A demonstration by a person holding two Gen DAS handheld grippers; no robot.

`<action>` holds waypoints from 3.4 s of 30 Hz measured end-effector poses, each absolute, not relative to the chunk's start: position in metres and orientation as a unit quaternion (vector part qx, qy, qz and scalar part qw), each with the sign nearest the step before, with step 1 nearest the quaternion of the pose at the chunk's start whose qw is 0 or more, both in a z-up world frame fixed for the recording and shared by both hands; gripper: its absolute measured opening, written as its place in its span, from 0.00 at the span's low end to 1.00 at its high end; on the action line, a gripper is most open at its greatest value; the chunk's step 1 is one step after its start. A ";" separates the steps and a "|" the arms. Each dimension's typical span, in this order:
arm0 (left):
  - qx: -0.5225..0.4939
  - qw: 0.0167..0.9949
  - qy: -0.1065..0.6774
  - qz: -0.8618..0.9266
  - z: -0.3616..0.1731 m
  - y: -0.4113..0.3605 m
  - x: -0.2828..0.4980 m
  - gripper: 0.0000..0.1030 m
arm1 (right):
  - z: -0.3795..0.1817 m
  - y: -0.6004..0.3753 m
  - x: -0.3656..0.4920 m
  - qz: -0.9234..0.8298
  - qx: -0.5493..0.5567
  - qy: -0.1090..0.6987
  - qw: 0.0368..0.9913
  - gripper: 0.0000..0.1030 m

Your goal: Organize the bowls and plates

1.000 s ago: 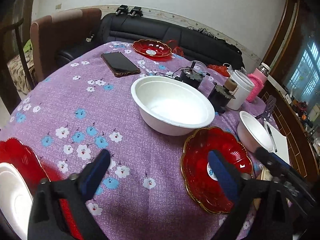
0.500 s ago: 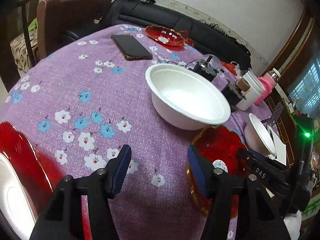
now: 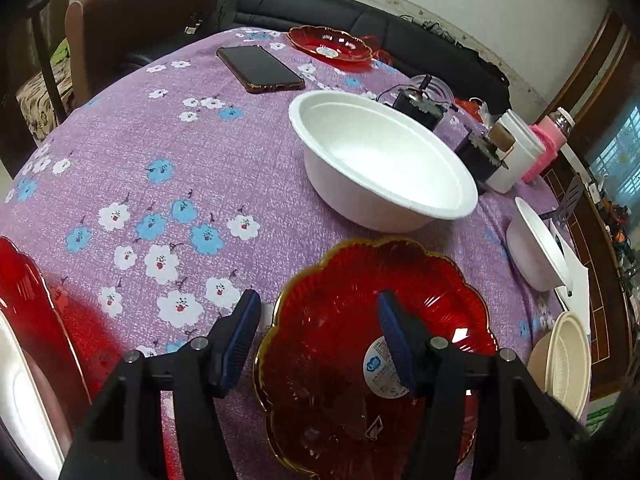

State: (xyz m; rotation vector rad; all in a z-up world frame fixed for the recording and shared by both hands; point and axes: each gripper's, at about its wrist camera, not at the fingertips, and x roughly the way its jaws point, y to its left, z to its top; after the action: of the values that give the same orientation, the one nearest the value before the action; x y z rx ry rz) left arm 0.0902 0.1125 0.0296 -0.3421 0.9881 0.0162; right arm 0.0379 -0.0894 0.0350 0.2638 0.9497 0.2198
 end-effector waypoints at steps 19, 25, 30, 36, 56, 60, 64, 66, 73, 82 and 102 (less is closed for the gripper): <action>-0.099 0.875 0.473 -0.003 0.019 0.089 0.091 0.45 | 0.022 -0.098 0.038 0.130 0.168 0.437 0.874 0.33; -0.125 0.874 0.469 -0.008 0.020 0.096 0.089 0.37 | 0.023 -0.099 0.036 0.114 0.167 0.434 0.878 0.24; -0.152 0.880 0.450 -0.024 0.029 0.101 0.085 0.34 | 0.030 -0.110 0.033 0.112 0.190 0.415 0.883 0.16; -0.193 0.879 0.434 -0.050 0.039 0.107 0.082 0.34 | 0.051 -0.120 0.023 0.124 0.216 0.380 0.891 0.14; -0.214 0.908 0.360 -0.020 0.110 0.170 -0.024 0.34 | 0.115 -0.067 -0.041 0.172 0.227 0.330 0.900 0.11; -0.240 0.905 0.349 0.031 0.116 0.225 -0.058 0.34 | 0.125 -0.009 -0.052 0.230 0.198 0.338 0.891 0.11; -0.248 0.903 0.337 0.092 0.115 0.278 -0.089 0.37 | 0.119 0.055 -0.061 0.272 0.166 0.356 0.879 0.11; -0.253 0.899 0.340 0.111 0.110 0.294 -0.096 0.38 | 0.111 0.078 -0.063 0.283 0.157 0.370 0.870 0.11; -0.270 0.881 0.362 0.139 0.083 0.326 -0.100 0.38 | 0.078 0.119 -0.052 0.283 0.129 0.417 0.854 0.11; -0.260 0.877 0.379 0.139 0.067 0.329 -0.087 0.38 | 0.070 0.127 -0.035 0.267 0.102 0.426 0.859 0.11; -0.233 0.906 0.312 0.165 0.106 0.331 -0.109 0.70 | 0.082 0.133 -0.038 0.251 0.065 0.396 0.881 0.48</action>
State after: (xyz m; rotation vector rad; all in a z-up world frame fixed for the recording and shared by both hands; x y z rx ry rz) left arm -0.1089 0.3310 0.1056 -0.4805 0.6436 0.3400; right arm -0.0376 0.1334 0.0824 0.1356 0.8246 0.5221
